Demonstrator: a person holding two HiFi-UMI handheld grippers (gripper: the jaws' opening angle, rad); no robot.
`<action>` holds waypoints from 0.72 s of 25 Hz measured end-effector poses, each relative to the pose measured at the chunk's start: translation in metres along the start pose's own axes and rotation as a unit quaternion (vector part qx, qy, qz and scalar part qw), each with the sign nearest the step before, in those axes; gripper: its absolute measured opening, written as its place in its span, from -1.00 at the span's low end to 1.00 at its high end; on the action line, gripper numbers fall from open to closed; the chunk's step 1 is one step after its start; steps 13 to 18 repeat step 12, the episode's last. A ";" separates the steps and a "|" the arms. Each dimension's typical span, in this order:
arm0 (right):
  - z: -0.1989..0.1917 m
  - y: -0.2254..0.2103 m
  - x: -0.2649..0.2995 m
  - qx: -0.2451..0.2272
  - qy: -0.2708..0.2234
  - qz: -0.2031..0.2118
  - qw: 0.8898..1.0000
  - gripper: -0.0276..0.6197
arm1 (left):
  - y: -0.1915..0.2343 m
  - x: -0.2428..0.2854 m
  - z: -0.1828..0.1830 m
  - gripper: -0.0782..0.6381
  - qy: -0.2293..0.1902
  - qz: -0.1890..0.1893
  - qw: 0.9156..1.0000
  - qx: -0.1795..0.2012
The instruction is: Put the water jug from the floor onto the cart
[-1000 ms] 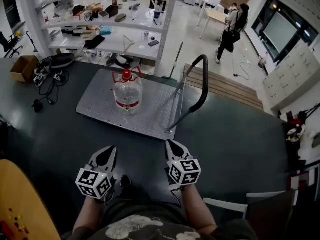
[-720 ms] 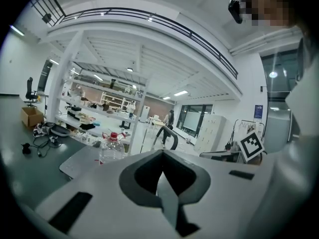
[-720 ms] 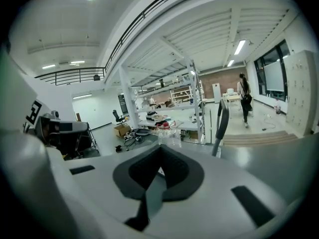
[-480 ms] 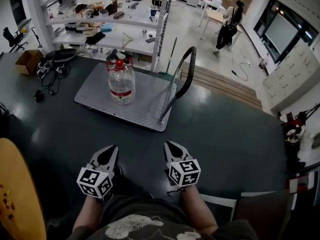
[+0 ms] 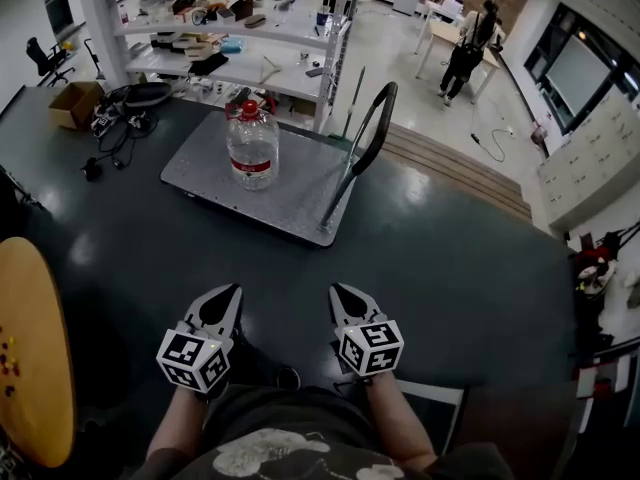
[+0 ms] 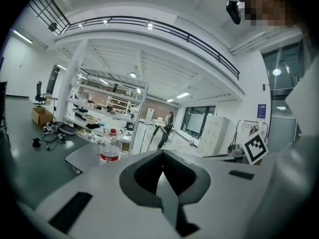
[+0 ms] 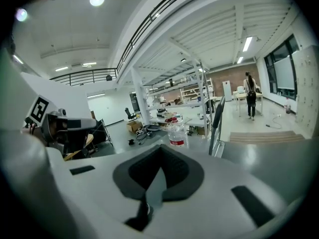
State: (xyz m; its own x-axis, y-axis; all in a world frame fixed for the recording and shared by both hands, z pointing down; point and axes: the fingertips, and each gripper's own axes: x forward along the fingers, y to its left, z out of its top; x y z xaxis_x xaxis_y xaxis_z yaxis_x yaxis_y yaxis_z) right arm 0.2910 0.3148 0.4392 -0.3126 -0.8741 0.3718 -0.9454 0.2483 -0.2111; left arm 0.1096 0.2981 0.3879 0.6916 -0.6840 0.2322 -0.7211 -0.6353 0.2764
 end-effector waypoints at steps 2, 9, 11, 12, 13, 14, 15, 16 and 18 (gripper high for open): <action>-0.003 0.003 -0.008 -0.001 0.001 0.005 1.000 -0.95 | -0.007 -0.007 -0.001 -0.76 -0.004 0.003 1.000 -0.001; -0.012 0.012 -0.013 -0.001 0.012 0.011 1.000 -0.95 | -0.010 -0.022 -0.008 -0.76 0.002 0.008 1.000 -0.004; -0.013 0.015 -0.010 -0.002 0.013 0.014 1.000 -0.95 | -0.007 -0.023 -0.010 -0.76 0.006 0.009 1.000 -0.004; -0.013 0.017 -0.009 -0.004 0.014 0.016 1.000 -0.95 | -0.006 -0.024 -0.011 -0.76 0.008 0.010 1.000 -0.004; -0.013 0.017 -0.009 -0.004 0.014 0.016 1.000 -0.95 | -0.006 -0.024 -0.011 -0.76 0.008 0.010 1.000 -0.004; -0.013 0.017 -0.009 -0.004 0.014 0.016 1.000 -0.95 | -0.006 -0.024 -0.011 -0.76 0.008 0.010 1.000 -0.004; -0.013 0.017 -0.009 -0.004 0.014 0.016 1.000 -0.95 | -0.006 -0.024 -0.011 -0.76 0.008 0.010 1.000 -0.004; -0.013 0.017 -0.009 -0.004 0.014 0.016 1.000 -0.95 | -0.006 -0.024 -0.011 -0.76 0.008 0.010 1.000 -0.004; -0.013 0.017 -0.009 -0.004 0.014 0.016 1.000 -0.95 | -0.006 -0.024 -0.011 -0.76 0.008 0.010 1.000 -0.004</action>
